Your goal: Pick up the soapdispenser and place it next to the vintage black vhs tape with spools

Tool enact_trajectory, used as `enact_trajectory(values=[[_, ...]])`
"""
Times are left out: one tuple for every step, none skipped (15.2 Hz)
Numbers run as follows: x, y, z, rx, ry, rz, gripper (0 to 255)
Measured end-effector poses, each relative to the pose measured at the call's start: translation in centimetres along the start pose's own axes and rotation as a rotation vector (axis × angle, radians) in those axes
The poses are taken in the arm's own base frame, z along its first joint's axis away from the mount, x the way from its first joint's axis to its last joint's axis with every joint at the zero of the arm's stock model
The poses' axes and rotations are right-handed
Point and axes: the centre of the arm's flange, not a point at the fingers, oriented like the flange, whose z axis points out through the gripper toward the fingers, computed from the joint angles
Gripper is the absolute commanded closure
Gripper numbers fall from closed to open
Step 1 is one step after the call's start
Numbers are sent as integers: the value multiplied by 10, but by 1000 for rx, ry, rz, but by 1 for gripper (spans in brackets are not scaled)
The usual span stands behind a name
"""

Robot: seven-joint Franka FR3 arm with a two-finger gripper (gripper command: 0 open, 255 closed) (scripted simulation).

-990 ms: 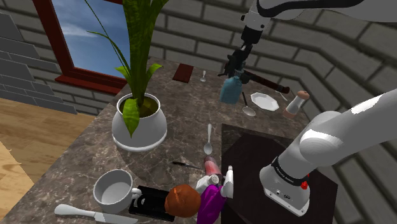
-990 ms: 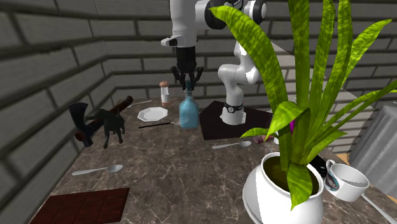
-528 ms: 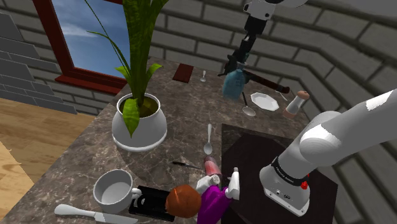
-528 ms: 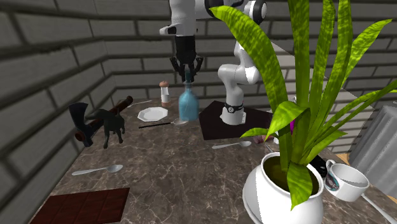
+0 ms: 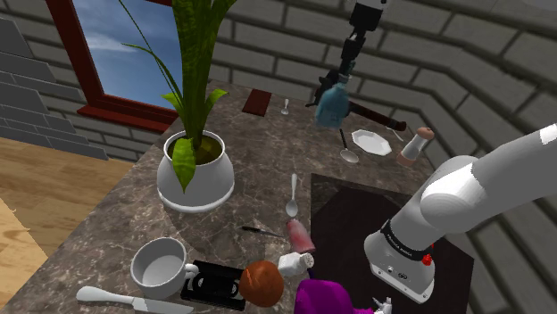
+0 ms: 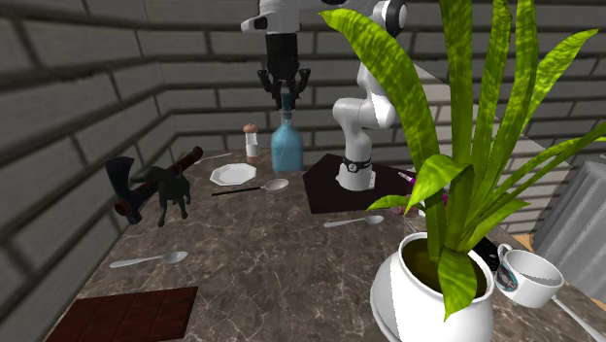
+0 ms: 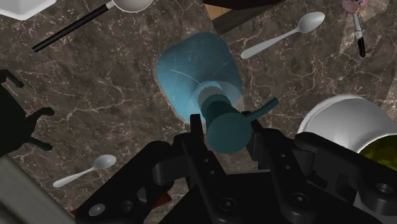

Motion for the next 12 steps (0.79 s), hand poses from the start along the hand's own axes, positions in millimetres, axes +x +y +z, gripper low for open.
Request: enact_trajectory(values=[[0, -1, -5, 0, 0, 0, 255], [0, -3, -10, 0, 0, 0, 255], [1, -2, -15, 0, 0, 0, 255], [-1, -2, -20, 0, 0, 0, 255], [0, -2, -25, 0, 0, 0, 255], [0, -2, -30, 0, 0, 0, 255], [0, -2, -35, 0, 0, 0, 255], [1, -3, -41, 0, 0, 0, 255], [0, -4, -47, 0, 0, 0, 255], [0, -4, -52, 0, 0, 0, 255], [0, -3, -58, 0, 0, 0, 255], [1, -5, -62, 0, 0, 0, 255]])
